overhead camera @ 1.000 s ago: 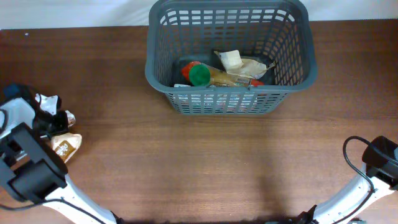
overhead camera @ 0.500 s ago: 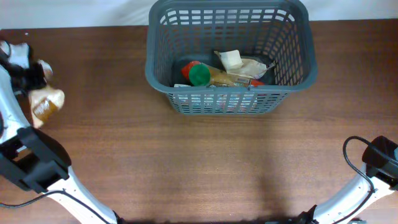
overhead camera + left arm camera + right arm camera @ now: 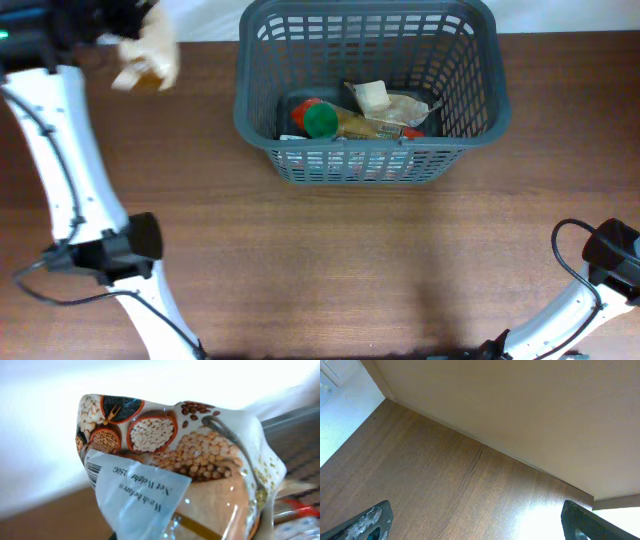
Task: Pack container
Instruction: 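Lift the second bag and drop it into the basket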
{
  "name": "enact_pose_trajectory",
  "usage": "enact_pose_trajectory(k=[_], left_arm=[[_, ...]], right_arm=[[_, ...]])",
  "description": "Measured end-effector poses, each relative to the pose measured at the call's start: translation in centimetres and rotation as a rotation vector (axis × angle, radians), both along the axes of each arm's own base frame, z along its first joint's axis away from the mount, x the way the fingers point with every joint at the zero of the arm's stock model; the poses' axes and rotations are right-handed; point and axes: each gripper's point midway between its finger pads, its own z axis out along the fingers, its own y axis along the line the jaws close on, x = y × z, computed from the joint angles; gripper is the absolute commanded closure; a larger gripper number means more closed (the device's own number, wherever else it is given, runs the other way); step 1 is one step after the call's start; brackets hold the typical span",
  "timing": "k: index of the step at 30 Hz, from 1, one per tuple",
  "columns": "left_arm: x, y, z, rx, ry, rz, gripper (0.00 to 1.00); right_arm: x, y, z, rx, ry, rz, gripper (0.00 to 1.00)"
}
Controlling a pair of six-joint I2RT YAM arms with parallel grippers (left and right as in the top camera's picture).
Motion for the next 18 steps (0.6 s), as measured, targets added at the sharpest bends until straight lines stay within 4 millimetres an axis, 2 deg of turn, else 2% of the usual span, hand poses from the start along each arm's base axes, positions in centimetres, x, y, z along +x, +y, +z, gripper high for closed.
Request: enact_pose_trajectory(k=[3,5,7,12,16,18], left_arm=[[-0.5,-6.6,4.4,0.001,-0.158,-0.144,0.98],[-1.3,-10.9,6.4,-0.005,-0.236,-0.236,0.98],[-2.5,-15.4,7.5,-0.018,-0.283,-0.331,0.98],[-6.0,-24.0,7.7,-0.027,-0.307,-0.52,0.98],[-7.9,-28.2,7.3,-0.028,-0.311,-0.606,0.98],[-7.8,-29.8,6.0,-0.017,-0.292,-0.624,0.98]], right_arm=[[0.0,0.0,0.0,0.0,0.0,0.0,0.01],[0.0,0.0,0.0,0.0,0.0,0.0,0.01],[0.0,0.0,0.0,0.0,0.0,0.0,0.01],[0.0,0.0,0.0,0.0,0.0,0.0,0.01],[0.0,0.0,0.0,0.0,0.0,0.0,0.01],[0.0,0.0,0.0,0.0,0.0,0.0,0.01]])
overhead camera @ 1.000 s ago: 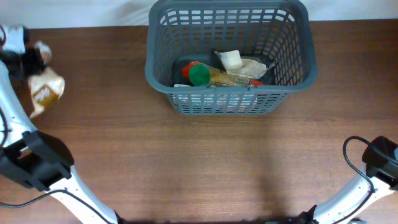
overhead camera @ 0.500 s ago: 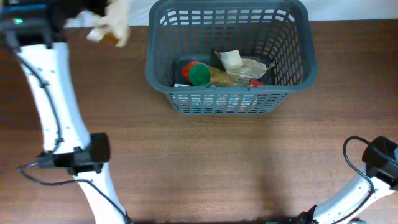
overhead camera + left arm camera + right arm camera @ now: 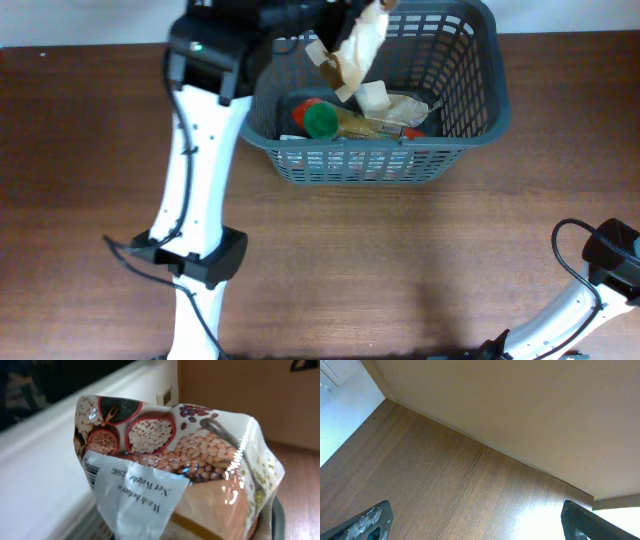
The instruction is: Pack container
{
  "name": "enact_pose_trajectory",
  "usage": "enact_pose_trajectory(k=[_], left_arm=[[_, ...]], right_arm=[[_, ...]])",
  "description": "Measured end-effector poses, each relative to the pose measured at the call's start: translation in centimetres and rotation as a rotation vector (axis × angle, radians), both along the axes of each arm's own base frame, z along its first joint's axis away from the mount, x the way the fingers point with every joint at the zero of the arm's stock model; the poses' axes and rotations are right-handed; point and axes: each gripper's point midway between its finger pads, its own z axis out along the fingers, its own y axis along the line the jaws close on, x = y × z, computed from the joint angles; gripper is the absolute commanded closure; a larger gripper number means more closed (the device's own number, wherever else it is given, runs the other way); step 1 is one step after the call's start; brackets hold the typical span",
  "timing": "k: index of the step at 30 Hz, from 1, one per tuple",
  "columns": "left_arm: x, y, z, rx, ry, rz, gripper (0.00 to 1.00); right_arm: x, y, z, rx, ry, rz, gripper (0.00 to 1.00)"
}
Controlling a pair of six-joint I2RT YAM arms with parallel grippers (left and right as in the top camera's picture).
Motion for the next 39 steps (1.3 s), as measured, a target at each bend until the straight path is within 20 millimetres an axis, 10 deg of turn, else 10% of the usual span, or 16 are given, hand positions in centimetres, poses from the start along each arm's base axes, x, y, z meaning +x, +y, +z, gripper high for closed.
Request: enact_pose_trajectory(k=[7,12,26,33,39], left_arm=[[3.3,-1.4,-7.3,0.084,0.134,0.032,0.98],[4.8,-1.7,-10.8,0.121,0.19,0.045,0.01],[6.0,-0.5,-10.4,0.115,0.193,0.138,0.01],[7.2,11.1,-7.0,0.188,0.199,0.577,0.01],[1.6,25.4,-1.0,0.217,0.189,1.033,0.01]], right_arm=[[0.0,0.0,0.0,0.0,0.0,0.0,0.01],[0.0,0.0,0.0,0.0,0.0,0.0,0.01],[0.0,0.0,0.0,0.0,0.0,0.0,0.01],[0.0,0.0,0.0,0.0,0.0,0.0,0.01],[0.0,0.0,0.0,0.0,0.0,0.0,0.01]])
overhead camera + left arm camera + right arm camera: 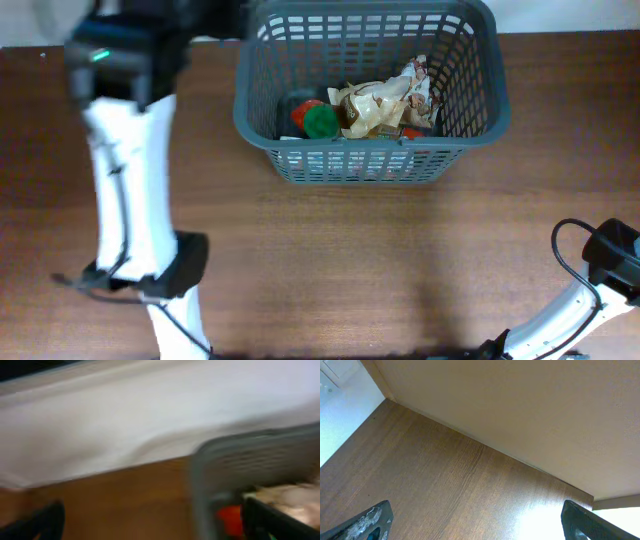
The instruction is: Pack container
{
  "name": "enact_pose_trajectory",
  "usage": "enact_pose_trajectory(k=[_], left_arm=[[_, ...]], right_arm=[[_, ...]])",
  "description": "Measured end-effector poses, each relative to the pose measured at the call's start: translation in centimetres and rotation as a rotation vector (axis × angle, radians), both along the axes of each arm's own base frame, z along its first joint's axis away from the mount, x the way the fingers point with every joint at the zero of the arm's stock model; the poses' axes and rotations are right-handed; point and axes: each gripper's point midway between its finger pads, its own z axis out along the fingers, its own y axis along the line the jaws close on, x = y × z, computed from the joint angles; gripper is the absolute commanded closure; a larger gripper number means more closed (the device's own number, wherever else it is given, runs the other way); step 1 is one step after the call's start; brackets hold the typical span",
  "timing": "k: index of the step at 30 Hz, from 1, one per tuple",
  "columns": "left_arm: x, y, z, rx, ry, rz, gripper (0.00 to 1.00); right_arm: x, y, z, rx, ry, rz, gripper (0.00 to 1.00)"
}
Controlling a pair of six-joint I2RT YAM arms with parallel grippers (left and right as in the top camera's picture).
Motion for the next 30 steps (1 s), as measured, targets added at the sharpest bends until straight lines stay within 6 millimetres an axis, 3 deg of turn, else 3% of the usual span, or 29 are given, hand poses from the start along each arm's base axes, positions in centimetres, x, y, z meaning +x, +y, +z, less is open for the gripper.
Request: enact_pose_trajectory(k=[4,8,30], left_arm=[[-3.5,5.1,1.8,0.015,-0.007,0.151,0.01],[-4.1,7.0,2.2,0.013,-0.014,0.207,0.01],[-3.8,7.1,1.7,0.014,-0.001,0.211,0.01]], right_arm=[[0.0,0.0,0.0,0.0,0.0,-0.001,0.01],[0.0,0.0,0.0,0.0,0.0,0.0,0.01],[0.0,0.0,0.0,0.0,-0.001,0.0,0.01]])
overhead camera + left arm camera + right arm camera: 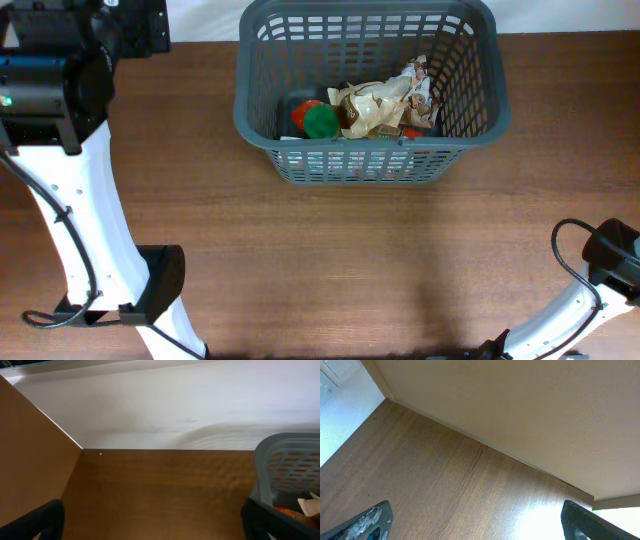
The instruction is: Pack container
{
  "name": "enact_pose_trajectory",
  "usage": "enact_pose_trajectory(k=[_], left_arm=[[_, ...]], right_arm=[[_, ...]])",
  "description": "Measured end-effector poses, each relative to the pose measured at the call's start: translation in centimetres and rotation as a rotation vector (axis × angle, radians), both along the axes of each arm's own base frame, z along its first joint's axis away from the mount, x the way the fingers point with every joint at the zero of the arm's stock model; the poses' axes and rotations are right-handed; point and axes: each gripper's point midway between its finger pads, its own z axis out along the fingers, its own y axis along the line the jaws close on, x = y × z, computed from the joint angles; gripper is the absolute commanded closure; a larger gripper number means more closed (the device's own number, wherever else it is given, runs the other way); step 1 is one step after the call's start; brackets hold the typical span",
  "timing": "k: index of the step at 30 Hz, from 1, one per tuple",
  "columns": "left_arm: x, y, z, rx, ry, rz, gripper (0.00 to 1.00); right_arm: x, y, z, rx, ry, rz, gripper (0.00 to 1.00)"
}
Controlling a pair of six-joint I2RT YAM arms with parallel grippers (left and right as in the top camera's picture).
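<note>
A grey plastic basket (368, 90) stands at the table's far middle. A crumpled packet printed with beans (380, 105) lies on top of what is in it, beside a green lid (321, 121) and a red item (301, 112). My left gripper (162, 527) is open and holds nothing; it is over bare table left of the basket, whose rim (287, 467) shows at the right of the left wrist view. My right gripper (480, 527) is open over bare wood, and its arm (608, 262) sits at the near right corner.
The white left arm (75, 200) runs down the table's left side to its base (160, 285). A white wall (175, 405) rises behind the table's far edge. Brown tabletop (330, 260) spreads in front of the basket.
The left arm has moved further left, away from the basket, so only the basket's rim shows in its wrist view. The packet lies unchanged in the basket. The right arm is unmoved.
My left gripper held the bean packet at the table's far left. Then it held the packet over the basket. A second ago the packet lay in the basket and the gripper was open beside it. Now the open gripper is further left.
</note>
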Motion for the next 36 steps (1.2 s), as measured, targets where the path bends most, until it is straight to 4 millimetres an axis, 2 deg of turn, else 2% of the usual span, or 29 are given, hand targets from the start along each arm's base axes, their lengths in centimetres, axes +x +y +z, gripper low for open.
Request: enact_pose_trajectory(k=[6,10,13,17,20,23,25,28,36], left_arm=[[-0.1,0.3,0.1,0.01,-0.003,0.016,0.01],[-1.4,0.5,1.5,0.013,-0.034,0.025,0.01],[-4.1,0.7,4.2,0.009,-0.106,0.025,0.01],[-10.1,1.0,9.4,0.0,-0.264,0.026,0.01],[-14.1,1.2,11.8,-0.006,-0.355,0.027,0.01],[-17.1,1.3,12.9,-0.01,-0.432,0.028,0.01],[-18.4,1.5,12.7,-0.011,-0.465,0.034,0.01],[-19.1,1.8,10.3,-0.008,-0.463,0.047,0.01],[-20.3,2.5,0.2,-0.064,-0.414,0.096,0.01]], right_arm=[[0.0,0.0,0.0,0.0,0.0,0.0,0.01],[0.0,0.0,0.0,0.0,0.0,0.0,0.01],[0.0,0.0,0.0,0.0,0.0,0.0,0.01],[0.0,0.0,0.0,0.0,0.0,0.0,0.01],[0.0,0.0,0.0,0.0,0.0,0.0,0.01],[0.0,0.0,0.0,0.0,0.001,0.0,0.01],[0.0,0.0,0.0,-0.001,0.001,0.0,0.01],[0.0,0.0,0.0,0.0,0.0,0.0,0.01],[0.0,0.0,0.0,0.0,0.001,0.0,0.01]])
